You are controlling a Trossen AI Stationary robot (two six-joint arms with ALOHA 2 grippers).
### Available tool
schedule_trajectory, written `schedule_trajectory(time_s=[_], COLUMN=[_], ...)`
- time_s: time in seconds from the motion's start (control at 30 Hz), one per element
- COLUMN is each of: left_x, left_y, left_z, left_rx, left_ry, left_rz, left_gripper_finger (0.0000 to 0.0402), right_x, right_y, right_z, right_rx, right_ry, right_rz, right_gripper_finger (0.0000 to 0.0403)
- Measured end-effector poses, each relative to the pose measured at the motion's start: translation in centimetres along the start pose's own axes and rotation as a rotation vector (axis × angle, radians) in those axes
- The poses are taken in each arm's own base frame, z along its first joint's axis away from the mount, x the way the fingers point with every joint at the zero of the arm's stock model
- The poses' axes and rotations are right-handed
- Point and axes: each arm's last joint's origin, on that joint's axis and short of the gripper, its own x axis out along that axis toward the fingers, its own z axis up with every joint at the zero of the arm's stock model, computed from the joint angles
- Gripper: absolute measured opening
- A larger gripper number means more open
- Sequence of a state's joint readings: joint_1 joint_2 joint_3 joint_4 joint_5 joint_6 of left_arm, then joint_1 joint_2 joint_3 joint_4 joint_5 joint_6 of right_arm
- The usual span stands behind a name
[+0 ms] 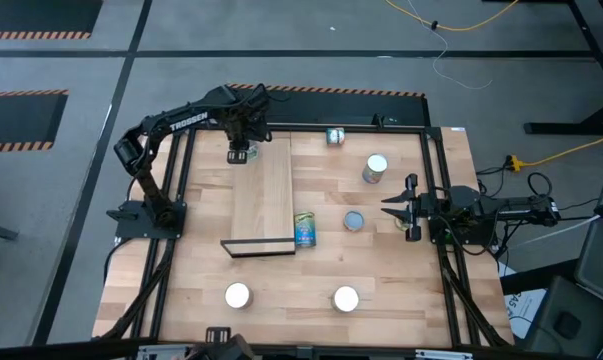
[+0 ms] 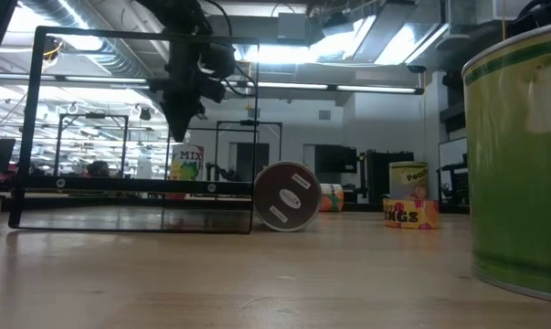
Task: Pick and place cans onto a shelf
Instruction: Put the small canned pineapples on the shelf
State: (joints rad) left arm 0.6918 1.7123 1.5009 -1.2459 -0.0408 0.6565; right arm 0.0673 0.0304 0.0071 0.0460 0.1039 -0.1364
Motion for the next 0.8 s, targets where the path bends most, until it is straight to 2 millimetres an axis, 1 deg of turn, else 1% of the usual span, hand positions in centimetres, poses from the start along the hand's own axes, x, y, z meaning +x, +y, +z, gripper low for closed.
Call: schedule_trajectory(time_s=[0.17,0.3,0.47,0.53,0.67,0.8], left_x=[-2.0,-4.4,-7.5,-8.3,-8.6,-7.6], left_y=[-0.6,-1.3,-2.9,-3.7,-5.6,-7.7], left_z=[-0.7,-1.8,-3.2,-3.8,-4.7,-5.2], left_rx=[-0.022,-0.098,-0.178,-0.207,-0.247,-0.27], left_ry=[-0.063,-0.136,-0.303,-0.369,-0.473,-0.583], left_rz=[0.032,0.061,-0.002,-0.036,-0.041,-0.032], left_gripper_finger=[0.0041,0.0035,0.0029,0.0028,0.0024,0.0021], right_x=[0.0,0.0,0.0,0.0,0.0,0.0], right_y=[0.0,0.0,0.0,0.0,0.0,0.0], right_z=[0.0,0.0,0.0,0.0,0.0,0.0], right_rx=[0.0,0.0,0.0,0.0,0.0,0.0], right_ry=[0.0,0.0,-0.001,0.0,-0.001,-0.001], right_rz=[0.0,0.0,0.0,0.0,0.0,0.0], right_gripper_finger=[0.0105,0.0105,0.0105,0.0105,0.0105,0.0105])
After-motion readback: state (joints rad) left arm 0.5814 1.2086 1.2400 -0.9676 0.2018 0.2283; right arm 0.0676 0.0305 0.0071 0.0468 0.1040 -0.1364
